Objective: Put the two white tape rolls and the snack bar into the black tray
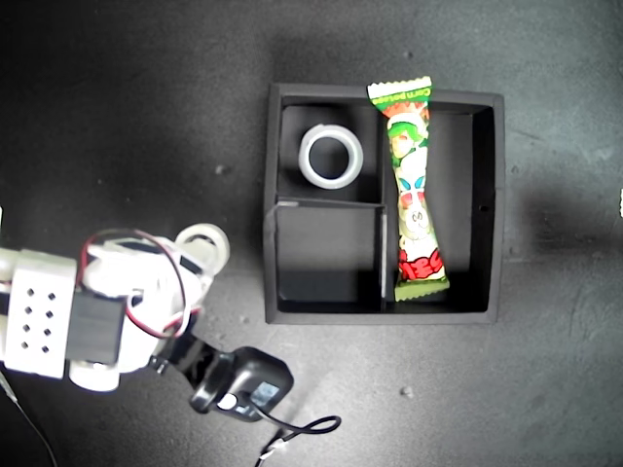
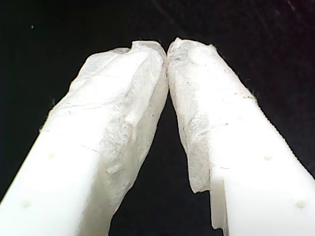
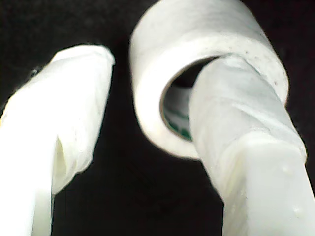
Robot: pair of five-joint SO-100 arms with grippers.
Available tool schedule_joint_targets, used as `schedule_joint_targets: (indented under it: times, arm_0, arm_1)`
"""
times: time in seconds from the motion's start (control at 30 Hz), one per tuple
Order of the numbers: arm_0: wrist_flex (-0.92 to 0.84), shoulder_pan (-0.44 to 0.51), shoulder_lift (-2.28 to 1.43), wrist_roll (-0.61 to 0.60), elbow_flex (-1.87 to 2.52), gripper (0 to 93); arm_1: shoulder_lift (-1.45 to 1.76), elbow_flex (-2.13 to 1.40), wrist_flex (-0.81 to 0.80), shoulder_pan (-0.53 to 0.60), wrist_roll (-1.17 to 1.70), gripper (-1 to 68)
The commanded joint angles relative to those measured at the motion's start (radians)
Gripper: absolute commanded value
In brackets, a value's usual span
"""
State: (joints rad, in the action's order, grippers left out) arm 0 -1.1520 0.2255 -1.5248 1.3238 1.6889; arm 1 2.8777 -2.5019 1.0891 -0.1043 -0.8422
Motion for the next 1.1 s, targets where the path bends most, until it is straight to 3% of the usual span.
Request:
schedule_joint_targets:
  times: [0.0,0.5,0.77,1.07]
  arm_0:
    - [-0.003,0.015,-0.051,-0.012,-0.021,12.4]
    - [0.005,-0.008,0.029,-0.005,0.014,12.2]
    - [0.044,-0.055,0.250,-0.021,-0.080,4.2]
    - [-0.169,-0.069,0.018,-0.098,-0.235,0.8]
  arm_1:
    - [0.009,0.002,-0.018,0.006,0.009,-0.5]
    - [-0.002,0.006,-0.017,0.026,0.029,-0.5]
    - [0.009,-0.064,-0.080,0.020,-0.055,-0.5]
    - [0.011,-0.233,-0.299,0.021,-0.353,-0.5]
